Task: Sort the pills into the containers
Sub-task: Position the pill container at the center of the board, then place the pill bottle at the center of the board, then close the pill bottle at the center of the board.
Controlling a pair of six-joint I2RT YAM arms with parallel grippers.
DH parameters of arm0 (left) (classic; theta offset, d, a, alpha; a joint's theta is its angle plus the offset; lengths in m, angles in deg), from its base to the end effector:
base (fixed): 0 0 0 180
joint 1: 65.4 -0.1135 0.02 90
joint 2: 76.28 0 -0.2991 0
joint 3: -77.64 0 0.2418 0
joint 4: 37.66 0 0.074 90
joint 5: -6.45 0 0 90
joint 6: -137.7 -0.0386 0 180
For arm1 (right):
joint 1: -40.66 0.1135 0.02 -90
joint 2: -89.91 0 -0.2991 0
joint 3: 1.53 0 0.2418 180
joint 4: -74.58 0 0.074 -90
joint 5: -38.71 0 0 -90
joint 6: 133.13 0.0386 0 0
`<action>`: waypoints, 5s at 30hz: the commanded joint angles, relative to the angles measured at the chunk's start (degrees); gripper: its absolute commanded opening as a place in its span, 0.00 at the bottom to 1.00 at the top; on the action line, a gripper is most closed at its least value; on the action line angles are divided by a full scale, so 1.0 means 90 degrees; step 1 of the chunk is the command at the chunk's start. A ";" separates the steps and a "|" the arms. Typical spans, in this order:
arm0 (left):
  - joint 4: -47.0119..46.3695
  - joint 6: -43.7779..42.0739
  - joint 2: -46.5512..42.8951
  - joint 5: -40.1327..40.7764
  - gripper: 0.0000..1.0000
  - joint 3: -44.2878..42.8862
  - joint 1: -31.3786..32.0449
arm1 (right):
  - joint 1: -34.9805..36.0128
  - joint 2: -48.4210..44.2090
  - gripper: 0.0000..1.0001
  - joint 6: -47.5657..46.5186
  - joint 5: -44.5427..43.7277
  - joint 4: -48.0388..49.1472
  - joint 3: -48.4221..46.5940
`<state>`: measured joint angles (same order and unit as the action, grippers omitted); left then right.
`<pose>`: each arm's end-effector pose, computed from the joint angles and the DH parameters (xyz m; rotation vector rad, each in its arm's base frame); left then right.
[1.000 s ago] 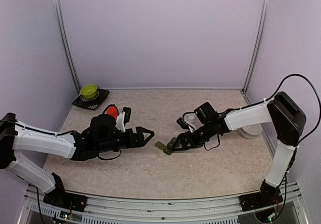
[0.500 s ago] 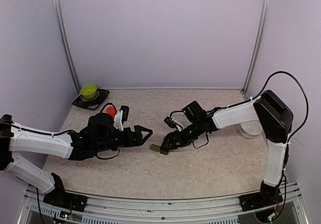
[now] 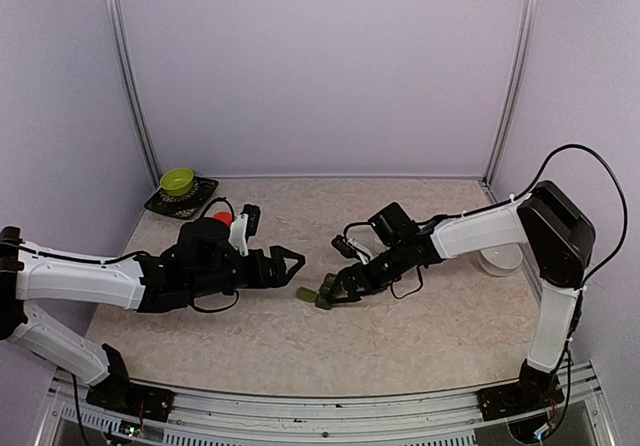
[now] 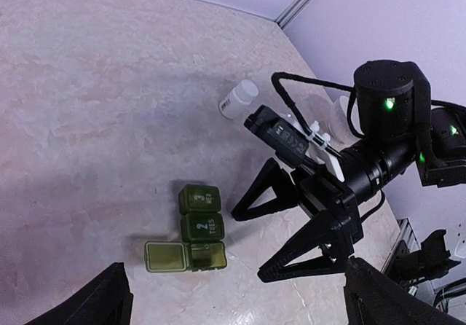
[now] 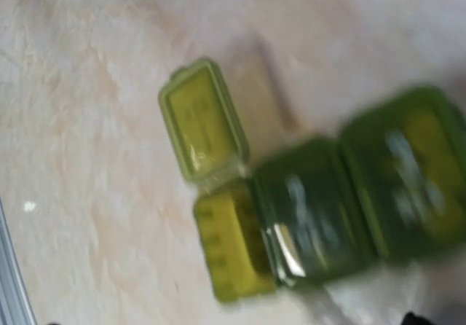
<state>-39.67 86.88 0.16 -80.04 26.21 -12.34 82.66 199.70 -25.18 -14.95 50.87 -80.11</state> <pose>0.1657 -0.2164 0.2581 0.2122 2.0975 -0.9608 0.2734 0.2769 0.1836 -0.8299 2.5622 1.1847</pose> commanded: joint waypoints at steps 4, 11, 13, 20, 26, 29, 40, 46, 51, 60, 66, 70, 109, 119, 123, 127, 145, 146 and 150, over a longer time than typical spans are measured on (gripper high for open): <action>0.1294 -0.0951 0.0335 0.0987 0.99 -0.1403 0.0034 | -0.0750 -0.1630 1.00 -0.0558 -0.0738 0.0026 0.0855; 0.0962 -0.0883 0.0362 0.0774 0.99 -0.1476 -0.0057 | -0.1528 -0.2783 0.99 -0.0601 -0.1441 0.1040 0.1733; 0.0765 -0.0788 0.0327 0.0541 0.99 -0.1388 -0.0166 | -0.1656 -0.2903 1.00 -0.0789 -0.1591 0.1680 0.2112; 0.0478 -0.0572 0.0136 -0.0079 0.99 -0.1155 -0.0481 | -0.1668 -0.2644 0.98 -0.1361 -0.2157 0.3922 0.3067; 0.0559 -0.0601 0.0002 -0.0063 0.99 -0.1028 -0.0485 | -0.1687 -0.1699 0.88 -0.1370 -0.2294 0.3890 0.2335; 0.0529 -0.0610 -0.0081 -0.0039 0.99 -0.0931 -0.0485 | -0.1688 -0.1304 0.84 -0.1423 -0.2395 0.3718 0.1968; 0.0573 -0.0598 -0.0166 -0.0002 0.99 -0.0845 -0.0544 | -0.1688 -0.0118 0.70 -0.1546 -0.2524 0.2704 0.0794; 0.0551 -0.0575 -0.0132 -0.0016 0.99 -0.0824 -0.0563 | -0.1688 0.0167 0.64 -0.1536 -0.2536 0.2539 0.0655; 0.0551 -0.0591 -0.0073 0.0002 0.99 -0.0850 -0.0582 | -0.1688 0.0337 0.53 -0.1544 -0.2571 0.2518 0.0563; 0.0590 -0.0726 0.0117 0.0129 0.99 -0.0882 -0.0583 | -0.1688 0.0613 0.36 -0.1660 -0.2435 0.2549 0.0297; 0.0622 -0.0913 0.0347 0.0160 0.99 -0.0961 -0.0591 | -0.1673 0.0492 0.32 -0.1701 -0.2228 0.2657 0.0450; 0.0631 -0.1003 0.0573 0.0150 0.99 -0.1096 -0.0588 | -0.1572 0.0267 0.31 -0.1774 -0.2192 0.2535 0.0647; 0.1178 -0.2936 0.2389 -0.0538 0.99 -0.3000 0.0341 | 0.0031 -0.2909 0.68 -0.1391 -0.3576 0.1368 0.3039; 0.2721 -0.3576 0.3823 -0.0962 0.99 -0.4827 0.0722 | -0.0038 -0.5222 1.00 -0.0289 -0.4753 0.0143 0.3639; 0.3138 -0.3620 0.4406 -0.0978 0.99 -0.5456 0.0773 | -0.0180 -0.5934 1.00 0.0234 -0.5156 -0.0368 0.3775; 0.3531 -0.3639 0.4922 -0.0970 0.96 -0.6079 0.0802 | -0.0333 -0.6470 1.00 0.0565 -0.5217 -0.0685 0.3827; 0.4627 -0.3666 0.6264 -0.1038 0.66 -0.7626 0.0765 | -0.0399 -0.7065 1.00 0.1213 -0.5325 -0.0783 0.4078; 0.4637 -0.3661 0.6282 -0.0993 0.66 -0.7634 0.0756 | -0.0404 -0.7061 1.00 0.1217 -0.5284 -0.0720 0.4098; 0.4652 -0.3632 0.6365 -0.0955 0.62 -0.7722 0.0717 | -0.0401 -0.7034 1.00 0.1227 -0.5145 -0.0508 0.4163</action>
<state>1.33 53.83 55.96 -89.14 -41.04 -5.50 79.49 136.10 -14.71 -62.71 43.83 -43.67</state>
